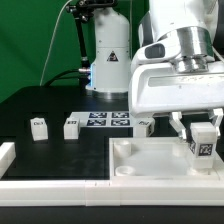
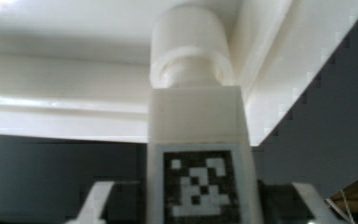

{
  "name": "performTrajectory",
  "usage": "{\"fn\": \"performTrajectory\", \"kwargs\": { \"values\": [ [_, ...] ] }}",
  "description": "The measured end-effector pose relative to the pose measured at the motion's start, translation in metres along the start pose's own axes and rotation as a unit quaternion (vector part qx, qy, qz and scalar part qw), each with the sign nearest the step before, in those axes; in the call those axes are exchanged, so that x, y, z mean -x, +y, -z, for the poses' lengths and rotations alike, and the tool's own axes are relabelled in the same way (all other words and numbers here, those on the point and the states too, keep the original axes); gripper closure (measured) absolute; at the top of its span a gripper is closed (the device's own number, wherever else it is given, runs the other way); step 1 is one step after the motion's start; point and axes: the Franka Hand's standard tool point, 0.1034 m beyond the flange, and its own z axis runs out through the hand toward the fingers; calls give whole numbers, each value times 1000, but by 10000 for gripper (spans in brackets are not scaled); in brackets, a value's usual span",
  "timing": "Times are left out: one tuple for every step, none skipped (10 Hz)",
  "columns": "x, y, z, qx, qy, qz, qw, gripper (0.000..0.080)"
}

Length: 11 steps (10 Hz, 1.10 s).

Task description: Assemble one leg

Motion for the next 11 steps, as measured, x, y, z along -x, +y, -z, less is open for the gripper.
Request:
{"fn": "performTrajectory", "kwargs": {
  "values": [
    [0, 0, 0, 0, 0, 0, 1000, 508],
    [0, -1, 0, -1, 0, 1, 1000, 508],
    [0, -2, 0, -1, 0, 1, 1000, 508],
    [1, -2, 0, -1, 0, 1, 1000, 508],
    [1, -2, 0, -1, -1, 1, 1000, 508],
    [1, -2, -1, -1, -2, 1, 1000, 413],
    [1, -2, -1, -1, -2, 1, 1000, 274],
    [1, -2, -1, -1, -2, 1, 1000, 189],
    [1, -2, -1, -1, -2, 1, 1000, 189],
    [1, -2, -1, -1, -2, 1, 1000, 157],
    [1, -2, -1, -1, -2, 1, 1000, 157]
  ]
}}
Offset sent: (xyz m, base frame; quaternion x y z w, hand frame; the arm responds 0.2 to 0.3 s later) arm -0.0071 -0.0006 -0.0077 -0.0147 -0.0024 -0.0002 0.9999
